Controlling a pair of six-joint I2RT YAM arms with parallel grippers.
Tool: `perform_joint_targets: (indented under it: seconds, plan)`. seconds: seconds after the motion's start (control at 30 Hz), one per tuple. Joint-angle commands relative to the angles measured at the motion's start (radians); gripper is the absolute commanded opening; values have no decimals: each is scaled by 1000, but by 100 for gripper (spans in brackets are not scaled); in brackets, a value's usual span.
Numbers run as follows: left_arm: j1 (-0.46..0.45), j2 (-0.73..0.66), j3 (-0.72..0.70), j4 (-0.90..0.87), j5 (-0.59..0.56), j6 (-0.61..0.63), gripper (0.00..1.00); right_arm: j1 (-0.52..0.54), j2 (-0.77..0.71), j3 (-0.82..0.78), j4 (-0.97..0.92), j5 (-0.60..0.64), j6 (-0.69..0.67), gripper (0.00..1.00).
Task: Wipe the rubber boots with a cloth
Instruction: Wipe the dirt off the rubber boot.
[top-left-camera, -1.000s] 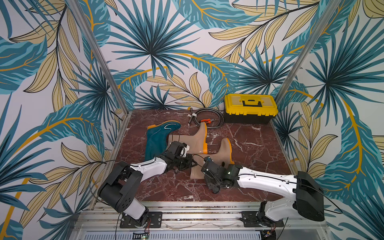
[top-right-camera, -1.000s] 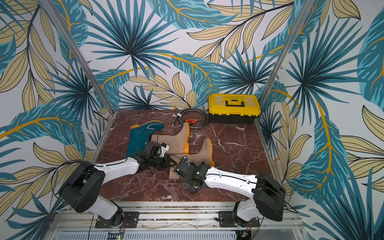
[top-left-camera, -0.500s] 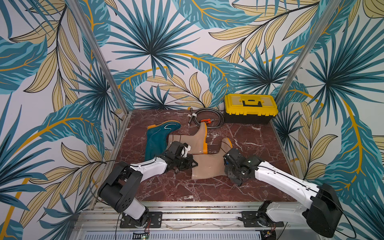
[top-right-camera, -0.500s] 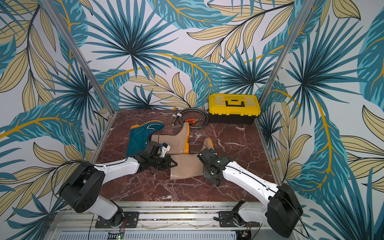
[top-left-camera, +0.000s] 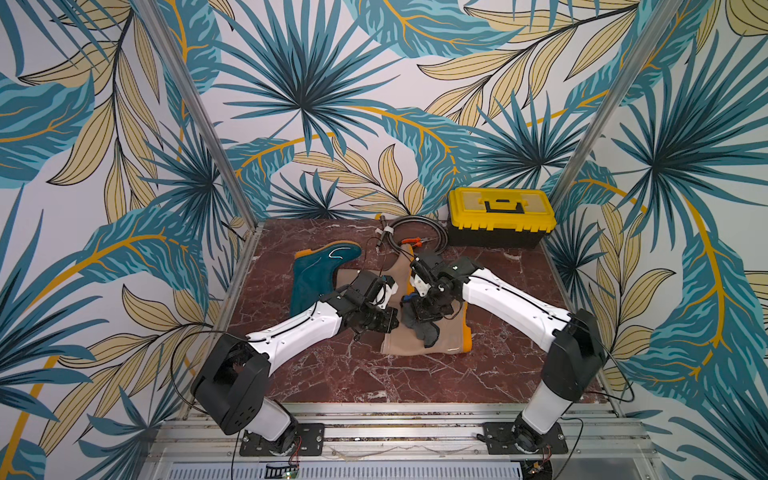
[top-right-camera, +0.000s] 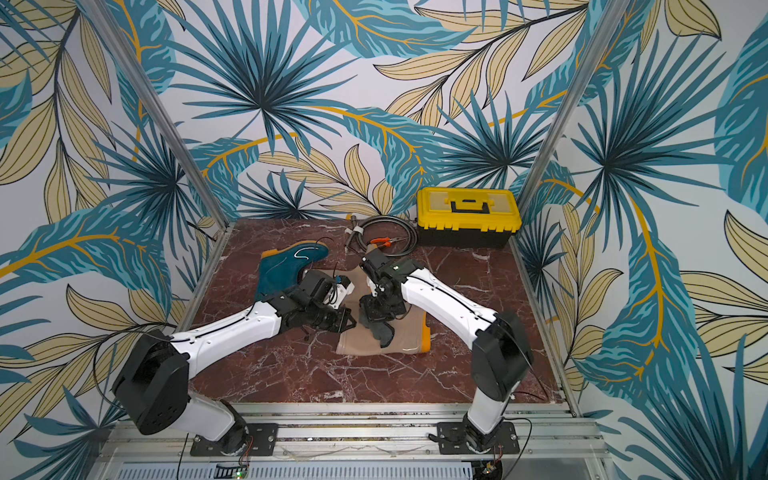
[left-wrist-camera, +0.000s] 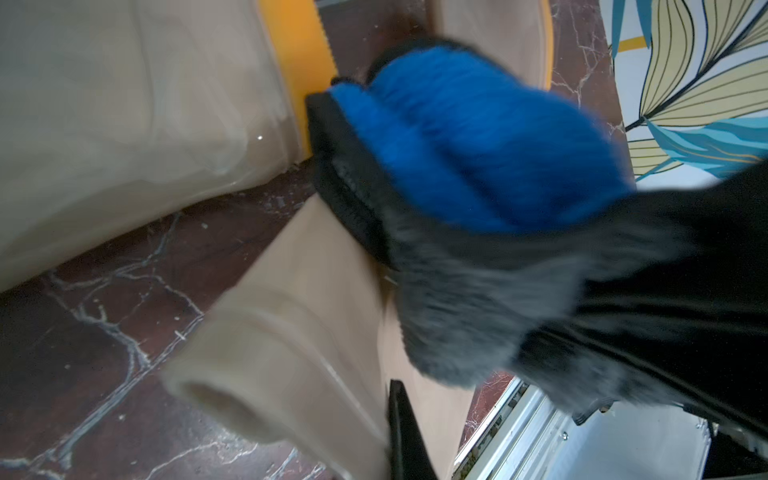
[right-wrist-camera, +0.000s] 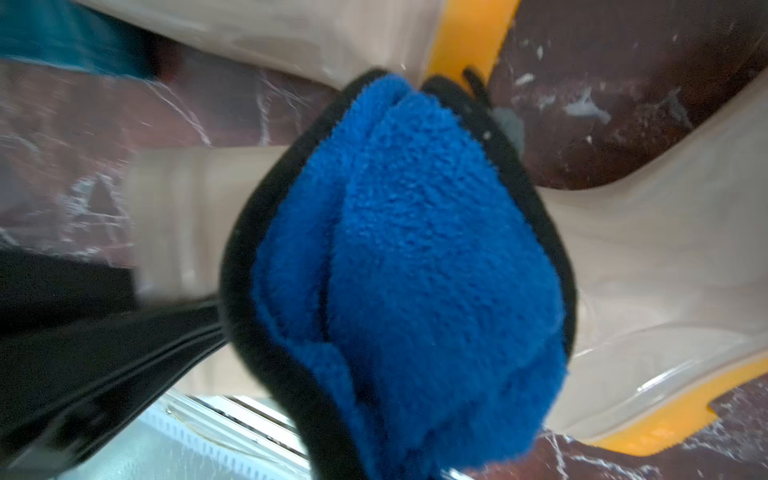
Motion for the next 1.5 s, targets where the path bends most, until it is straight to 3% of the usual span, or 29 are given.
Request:
perform_joint_targets:
  seconds: [0.0,0.1,0.2,0.27,0.33,0.53,0.63,0.73,0.93,1.23,1.47]
  plan:
    - [-28,-52,18,-85,-27,143,0,-189,35,43,-162,94,-89,0]
    - [-27,-56,72,-125,-31,178,0,-330,152,188,-228,225,-100,0]
    - [-26,-79,87,-138,-58,173,0,-388,211,360,-274,331,-108,0]
    - [-26,-80,84,-138,-72,162,0,-391,214,442,-283,334,-117,0]
    - [-26,-70,81,-136,-73,150,0,-377,189,468,-286,250,-119,0]
    - [-27,-29,83,-136,-58,143,0,-202,-29,143,-76,70,-125,0]
    - [-28,-32,91,-136,-53,140,0,-178,-78,-54,75,-44,-77,0]
    - [-26,-39,95,-136,-26,136,0,-178,-46,-149,140,-22,-43,0]
    - [-28,-78,74,-136,-7,120,0,-253,72,-17,95,125,-33,0]
    - [-40,-122,50,-136,-2,62,0,-345,176,239,18,125,16,0]
    - [-39,-122,38,-137,-58,42,0,-233,-36,-37,171,-19,52,0]
